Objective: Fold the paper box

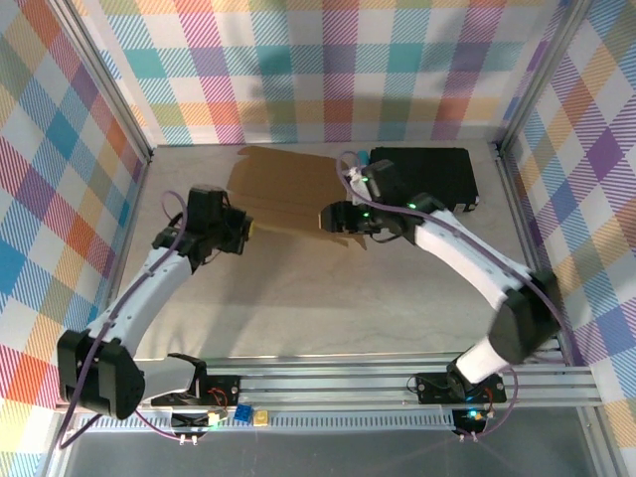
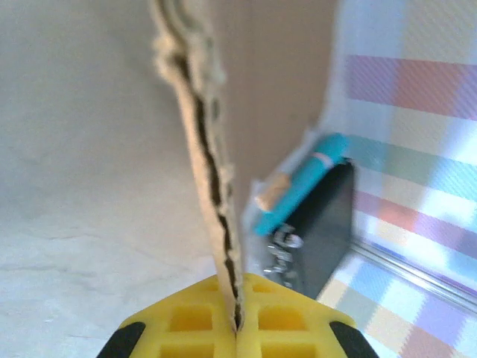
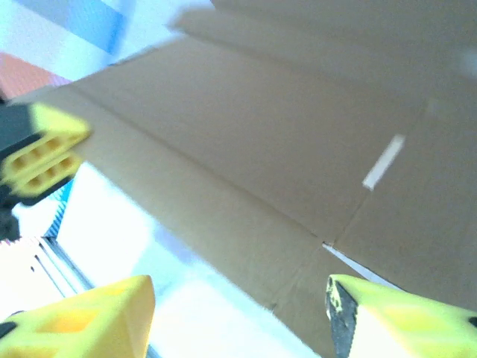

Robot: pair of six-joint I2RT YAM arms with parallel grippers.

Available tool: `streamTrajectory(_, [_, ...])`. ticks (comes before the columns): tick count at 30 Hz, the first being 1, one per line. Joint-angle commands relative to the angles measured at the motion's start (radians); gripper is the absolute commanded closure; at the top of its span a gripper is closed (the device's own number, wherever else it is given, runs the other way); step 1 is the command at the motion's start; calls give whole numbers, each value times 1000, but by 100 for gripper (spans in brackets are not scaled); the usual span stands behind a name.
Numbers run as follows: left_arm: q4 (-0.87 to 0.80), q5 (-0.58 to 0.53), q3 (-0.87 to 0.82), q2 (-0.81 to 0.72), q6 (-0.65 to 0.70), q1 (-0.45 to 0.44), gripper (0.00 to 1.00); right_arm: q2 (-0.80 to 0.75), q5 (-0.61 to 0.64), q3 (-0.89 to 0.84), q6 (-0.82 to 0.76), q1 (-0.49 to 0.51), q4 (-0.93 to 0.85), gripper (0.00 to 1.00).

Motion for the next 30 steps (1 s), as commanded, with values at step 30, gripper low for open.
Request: streamTrajectory(30, [-141,-24,215,-94,-24,-12,100,13,484,308,-194,357,-32,33])
